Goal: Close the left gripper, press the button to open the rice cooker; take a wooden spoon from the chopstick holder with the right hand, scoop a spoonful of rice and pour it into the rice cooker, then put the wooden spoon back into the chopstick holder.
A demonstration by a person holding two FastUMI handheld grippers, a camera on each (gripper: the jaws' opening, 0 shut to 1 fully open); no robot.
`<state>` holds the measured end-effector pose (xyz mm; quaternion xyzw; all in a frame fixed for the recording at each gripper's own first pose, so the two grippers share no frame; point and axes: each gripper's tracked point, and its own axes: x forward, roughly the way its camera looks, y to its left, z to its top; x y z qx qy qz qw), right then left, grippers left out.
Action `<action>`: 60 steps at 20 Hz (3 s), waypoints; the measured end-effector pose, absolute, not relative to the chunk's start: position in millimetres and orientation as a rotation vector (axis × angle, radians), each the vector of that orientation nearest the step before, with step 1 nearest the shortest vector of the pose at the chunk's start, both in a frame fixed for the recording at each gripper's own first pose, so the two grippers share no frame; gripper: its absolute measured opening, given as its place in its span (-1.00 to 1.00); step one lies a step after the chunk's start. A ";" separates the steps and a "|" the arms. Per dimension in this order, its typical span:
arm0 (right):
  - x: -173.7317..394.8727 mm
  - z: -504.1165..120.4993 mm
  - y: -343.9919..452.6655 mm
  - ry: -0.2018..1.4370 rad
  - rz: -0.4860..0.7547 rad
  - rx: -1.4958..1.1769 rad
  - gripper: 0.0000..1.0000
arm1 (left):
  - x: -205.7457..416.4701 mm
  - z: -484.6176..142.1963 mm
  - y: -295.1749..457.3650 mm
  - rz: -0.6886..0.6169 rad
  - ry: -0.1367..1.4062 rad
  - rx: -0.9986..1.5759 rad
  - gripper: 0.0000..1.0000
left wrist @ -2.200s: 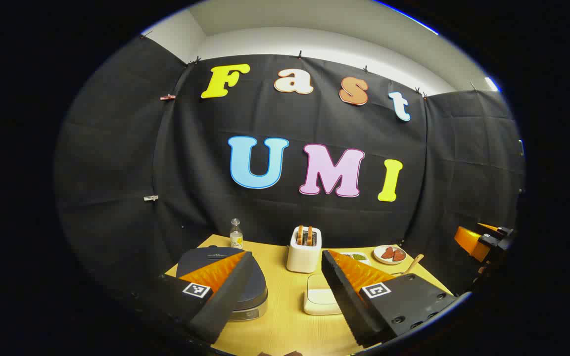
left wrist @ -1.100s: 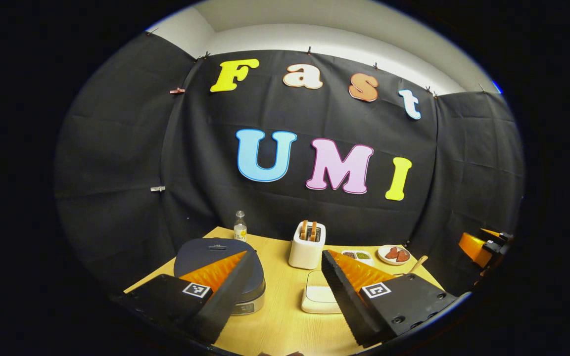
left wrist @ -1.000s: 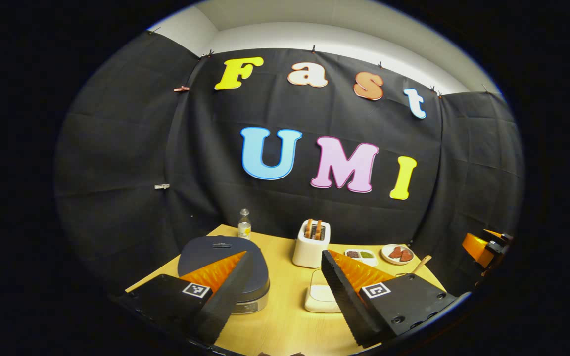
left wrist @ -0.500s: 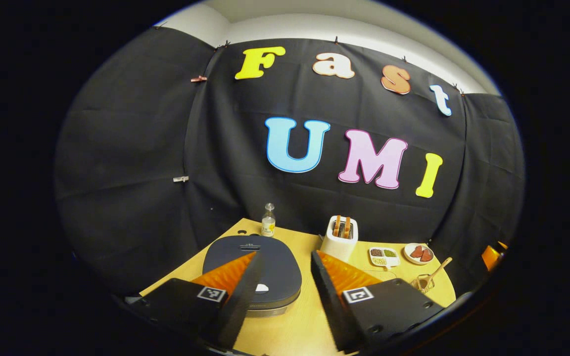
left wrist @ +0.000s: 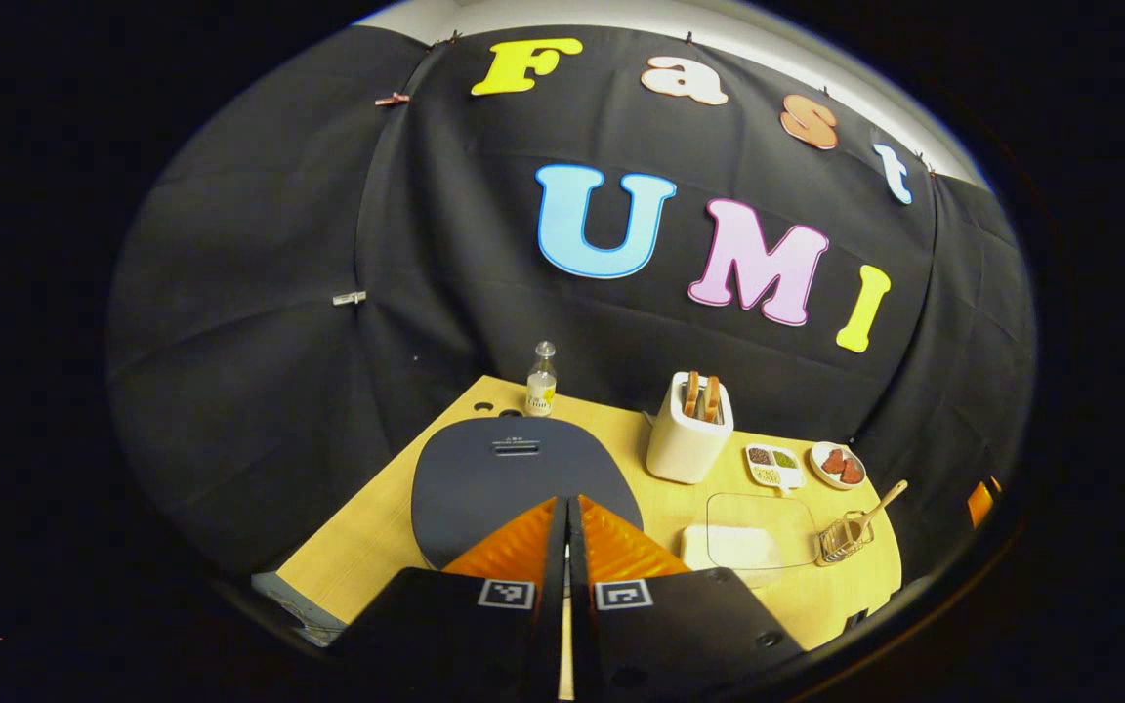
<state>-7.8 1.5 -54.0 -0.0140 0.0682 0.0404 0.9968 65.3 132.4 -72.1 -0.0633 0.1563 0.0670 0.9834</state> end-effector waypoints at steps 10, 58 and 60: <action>-38.6 -70.6 8.3 0.187 0.017 -0.046 0.96 | 101.5 -146.4 147.0 0.017 0.475 -0.171 -0.85; 98.4 -105.1 -7.8 0.261 0.119 0.029 0.96 | 35.7 -24.8 81.3 0.224 0.098 -0.017 0.96; 110.4 -112.6 -20.4 0.285 0.101 0.044 0.96 | 26.8 -28.6 79.7 0.238 0.093 -0.018 0.95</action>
